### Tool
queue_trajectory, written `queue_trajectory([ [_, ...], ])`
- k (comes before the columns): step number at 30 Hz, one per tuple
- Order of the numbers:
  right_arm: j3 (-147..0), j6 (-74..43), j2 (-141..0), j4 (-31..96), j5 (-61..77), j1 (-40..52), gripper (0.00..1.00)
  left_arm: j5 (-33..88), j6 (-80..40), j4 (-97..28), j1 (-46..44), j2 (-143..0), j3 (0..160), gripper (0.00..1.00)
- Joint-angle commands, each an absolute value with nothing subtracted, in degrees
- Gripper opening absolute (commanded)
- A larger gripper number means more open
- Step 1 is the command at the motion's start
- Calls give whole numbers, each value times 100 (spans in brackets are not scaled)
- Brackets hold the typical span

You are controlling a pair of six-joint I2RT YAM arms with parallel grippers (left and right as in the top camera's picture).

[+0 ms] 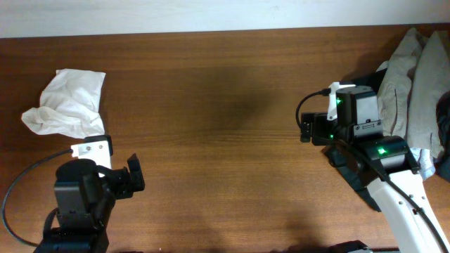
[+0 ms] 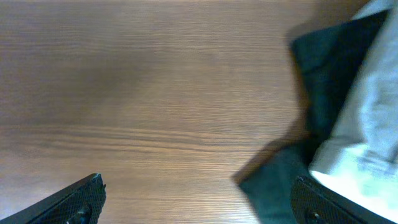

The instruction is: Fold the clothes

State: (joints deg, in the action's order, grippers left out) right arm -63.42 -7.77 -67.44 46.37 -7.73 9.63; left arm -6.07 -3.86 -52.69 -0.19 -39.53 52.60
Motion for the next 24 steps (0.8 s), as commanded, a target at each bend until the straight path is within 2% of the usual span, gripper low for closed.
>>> queue_trajectory([
  [1, -6298, -845, -6729, 4654, -1313, 969, 99, -672, -296, -5256, -5, -3942, 5221, 99],
  [6, -6261, -714, -6659, 4322, -1260, 836, 99, -672, -296, -5256, -5, -3942, 5221, 99],
  [9, -5638, -78, -6119, 3216, -480, 572, 99, -672, -296, -5256, -5, -3942, 5221, 99],
  [13, -3326, -86, -4344, 1313, 80, 187, 99, -672, -296, -5256, -5, -3942, 5221, 99],
  [17, -1496, -86, -2504, 145, 340, -86, 99, -672, -296, -5256, -3, -3942, 5221, 99],
  [22, -185, -84, -1243, -1135, 327, -86, 99, -672, -296, -5256, -5, -3942, 5221, 99],
  [24, -32, -64, -869, -1026, 305, -86, 99, -672, -296, -5256, -5, -3942, 5221, 99],
])
